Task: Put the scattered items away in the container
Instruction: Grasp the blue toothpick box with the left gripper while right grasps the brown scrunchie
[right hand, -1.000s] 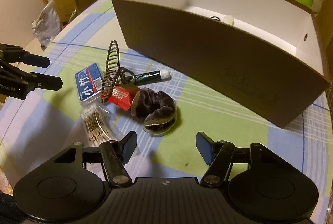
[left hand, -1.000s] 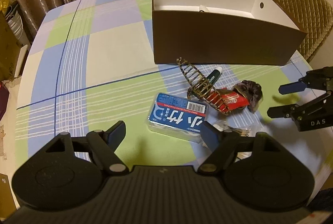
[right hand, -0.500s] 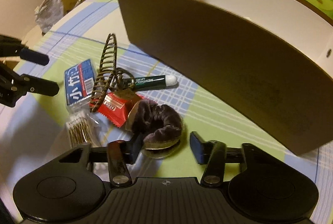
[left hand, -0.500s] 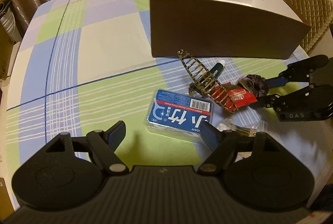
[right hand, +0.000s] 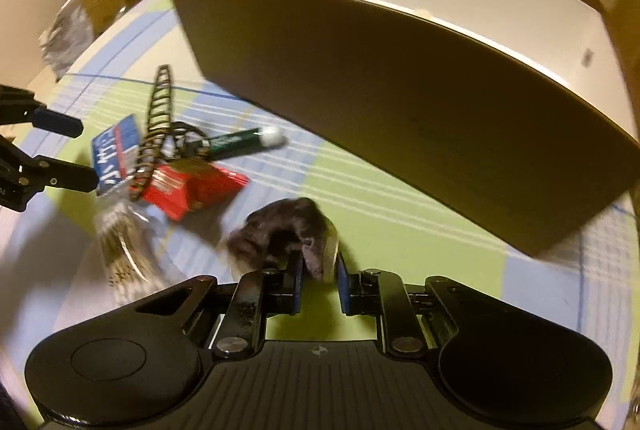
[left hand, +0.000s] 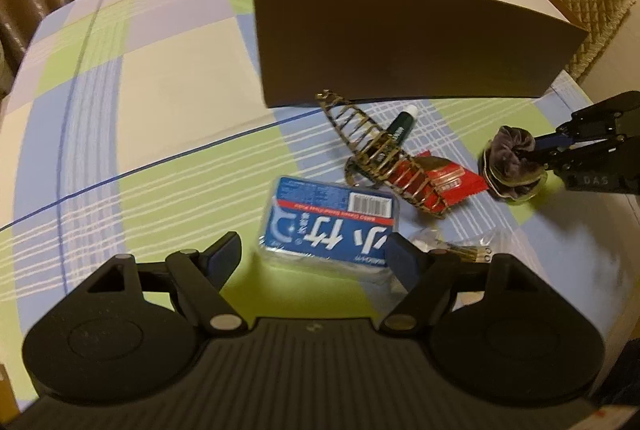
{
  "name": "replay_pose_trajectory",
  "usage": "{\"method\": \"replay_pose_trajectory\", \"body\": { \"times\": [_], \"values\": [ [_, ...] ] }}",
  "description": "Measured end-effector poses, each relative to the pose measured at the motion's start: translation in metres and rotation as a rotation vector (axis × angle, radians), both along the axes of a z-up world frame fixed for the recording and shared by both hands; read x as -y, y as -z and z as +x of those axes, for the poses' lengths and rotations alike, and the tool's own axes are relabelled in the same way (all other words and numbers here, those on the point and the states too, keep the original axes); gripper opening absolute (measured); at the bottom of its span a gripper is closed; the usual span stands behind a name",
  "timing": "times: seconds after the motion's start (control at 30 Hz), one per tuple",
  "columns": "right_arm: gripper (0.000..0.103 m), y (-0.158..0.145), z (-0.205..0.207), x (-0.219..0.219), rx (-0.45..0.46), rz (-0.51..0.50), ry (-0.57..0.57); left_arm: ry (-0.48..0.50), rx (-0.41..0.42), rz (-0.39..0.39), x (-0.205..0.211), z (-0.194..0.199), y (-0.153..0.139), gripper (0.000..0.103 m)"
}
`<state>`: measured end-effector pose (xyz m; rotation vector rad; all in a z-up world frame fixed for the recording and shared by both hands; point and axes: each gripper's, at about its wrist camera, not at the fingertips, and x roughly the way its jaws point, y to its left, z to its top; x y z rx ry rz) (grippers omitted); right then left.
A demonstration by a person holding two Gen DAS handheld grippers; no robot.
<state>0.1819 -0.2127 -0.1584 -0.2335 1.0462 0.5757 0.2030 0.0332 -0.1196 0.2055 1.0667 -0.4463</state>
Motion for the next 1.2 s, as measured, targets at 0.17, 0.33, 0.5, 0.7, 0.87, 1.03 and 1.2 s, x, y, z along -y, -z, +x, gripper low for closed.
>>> {"method": "replay_pose_trajectory", "body": {
  "times": [0.17, 0.33, 0.5, 0.7, 0.87, 1.03, 1.2],
  "values": [
    [0.021, -0.004, 0.002, 0.018, -0.023, 0.011, 0.068, 0.047, -0.015, 0.007, 0.008, 0.009, 0.009, 0.083],
    [0.057, -0.009, -0.001, 0.026, -0.01, 0.021, 0.086, 0.101, -0.013, 0.038, 0.018, 0.015, 0.019, 0.084],
    [0.06, -0.014, -0.008, 0.025, -0.009, 0.045, 0.063, 0.139, 0.009, 0.033, 0.019, 0.016, 0.027, 0.083],
    [0.069, -0.016, -0.011, 0.004, -0.012, 0.057, -0.01, 0.135, 0.034, 0.032, 0.01, 0.008, 0.026, 0.083],
    [0.074, -0.019, -0.015, -0.013, -0.016, 0.061, -0.057, 0.058, 0.023, 0.046, -0.012, -0.001, 0.024, 0.083],
    [0.074, -0.026, -0.023, -0.023, -0.024, 0.056, -0.013, 0.0, 0.015, 0.049, -0.023, -0.008, 0.023, 0.083],
    [0.072, -0.011, -0.021, -0.032, -0.028, -0.001, 0.048, -0.03, 0.017, 0.045, -0.021, -0.006, 0.022, 0.083]
  ]
}}
